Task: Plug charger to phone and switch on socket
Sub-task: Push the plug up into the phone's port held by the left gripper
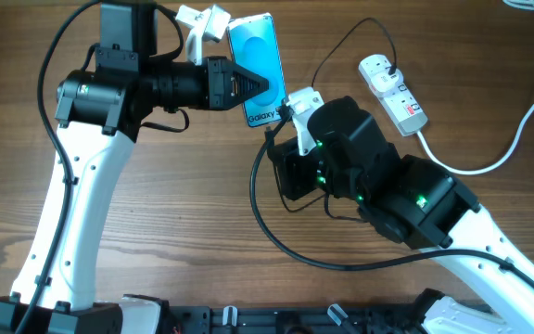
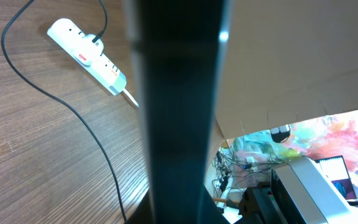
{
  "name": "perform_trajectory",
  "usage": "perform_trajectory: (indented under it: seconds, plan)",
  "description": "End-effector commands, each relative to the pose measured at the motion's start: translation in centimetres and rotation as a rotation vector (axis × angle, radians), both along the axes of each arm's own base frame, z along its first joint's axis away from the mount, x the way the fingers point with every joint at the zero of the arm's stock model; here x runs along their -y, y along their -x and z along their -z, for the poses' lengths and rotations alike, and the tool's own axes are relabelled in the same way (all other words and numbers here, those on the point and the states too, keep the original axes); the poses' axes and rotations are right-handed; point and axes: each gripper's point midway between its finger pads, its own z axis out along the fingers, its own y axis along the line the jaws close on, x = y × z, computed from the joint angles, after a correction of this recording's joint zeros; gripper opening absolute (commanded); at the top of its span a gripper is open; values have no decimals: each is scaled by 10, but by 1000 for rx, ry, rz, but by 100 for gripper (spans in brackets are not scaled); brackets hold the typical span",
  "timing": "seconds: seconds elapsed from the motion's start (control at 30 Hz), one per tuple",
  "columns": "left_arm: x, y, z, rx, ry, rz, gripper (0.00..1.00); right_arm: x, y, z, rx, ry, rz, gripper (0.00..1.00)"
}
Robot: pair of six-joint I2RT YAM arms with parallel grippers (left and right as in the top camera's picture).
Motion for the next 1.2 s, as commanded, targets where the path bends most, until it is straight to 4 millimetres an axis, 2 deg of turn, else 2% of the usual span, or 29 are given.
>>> perform_trajectory:
  seconds: [0.0,0.23,0.43,1.17]
  plan:
    - [4,3,-7,33,23,40,4,-2,-6,-15,40,-22,17,4]
    - [4,3,-7,33,24,40,4,-2,-7,-17,49,-24,17,5]
    - [4,5,-9,32,34,50,4,6,-10,-12,48,9,48,4]
    - [6,7,-12,82,42,87,4,-2,-4,-15,18,-34,22,4]
